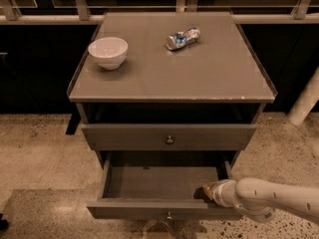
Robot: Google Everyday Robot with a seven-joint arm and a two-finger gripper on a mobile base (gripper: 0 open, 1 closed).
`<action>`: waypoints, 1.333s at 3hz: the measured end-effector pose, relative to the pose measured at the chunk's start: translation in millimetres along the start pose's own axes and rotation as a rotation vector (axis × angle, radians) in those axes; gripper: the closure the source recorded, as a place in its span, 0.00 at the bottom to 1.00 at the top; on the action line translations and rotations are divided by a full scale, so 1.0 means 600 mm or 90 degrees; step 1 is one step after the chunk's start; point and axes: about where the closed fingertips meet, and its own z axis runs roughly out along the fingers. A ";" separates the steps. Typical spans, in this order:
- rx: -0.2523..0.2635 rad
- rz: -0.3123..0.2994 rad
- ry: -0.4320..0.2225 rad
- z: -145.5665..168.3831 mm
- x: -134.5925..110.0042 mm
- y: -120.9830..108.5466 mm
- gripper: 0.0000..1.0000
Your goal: Open middle drawer
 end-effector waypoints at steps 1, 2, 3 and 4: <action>-0.025 0.026 -0.003 -0.017 0.049 0.021 1.00; -0.028 0.029 -0.003 -0.017 0.048 0.022 1.00; -0.018 0.038 -0.041 -0.043 0.048 0.020 1.00; 0.023 -0.002 -0.137 -0.092 0.005 0.016 1.00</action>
Offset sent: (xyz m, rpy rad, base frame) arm -0.1255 -0.0166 -0.0030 0.3084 -0.1299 -0.1297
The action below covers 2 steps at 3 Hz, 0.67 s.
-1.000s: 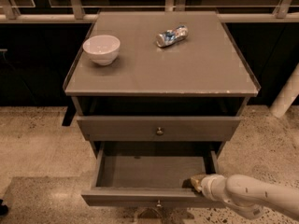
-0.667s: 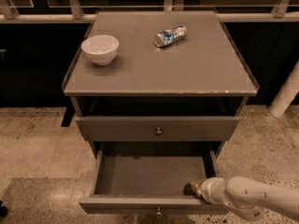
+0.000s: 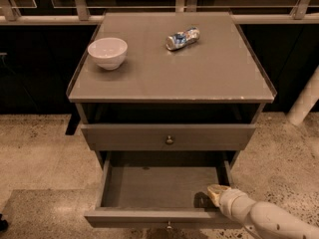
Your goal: Open middle drawer
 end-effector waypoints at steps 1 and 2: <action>0.007 0.008 -0.043 -0.027 -0.034 0.004 0.81; 0.007 0.008 -0.043 -0.027 -0.034 0.004 0.58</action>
Offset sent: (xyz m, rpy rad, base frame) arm 0.0006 0.0012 0.0258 0.0255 -0.0614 -0.0176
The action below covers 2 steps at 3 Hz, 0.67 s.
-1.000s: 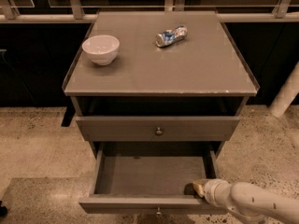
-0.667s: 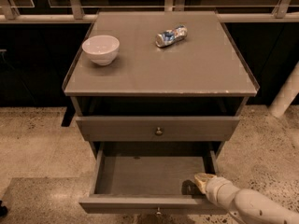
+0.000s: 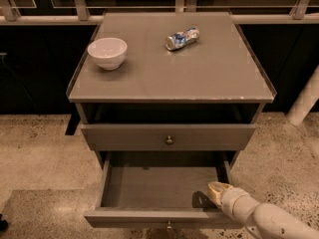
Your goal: Open middle drawer
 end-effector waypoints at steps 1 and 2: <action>0.000 0.000 0.000 0.000 0.000 0.000 0.35; 0.000 0.000 0.000 0.000 0.000 0.000 0.11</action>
Offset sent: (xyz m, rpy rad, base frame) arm 0.0000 0.0000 0.0000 0.0000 0.0000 0.0000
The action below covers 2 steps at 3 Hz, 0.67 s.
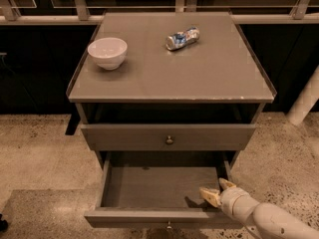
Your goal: Open middle drawer
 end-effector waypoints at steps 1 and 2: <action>0.000 0.000 0.000 0.000 0.000 0.000 0.00; 0.000 0.000 0.000 0.000 0.000 0.000 0.00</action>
Offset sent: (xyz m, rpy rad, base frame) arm 0.0000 0.0000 0.0000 0.0000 0.0000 0.0000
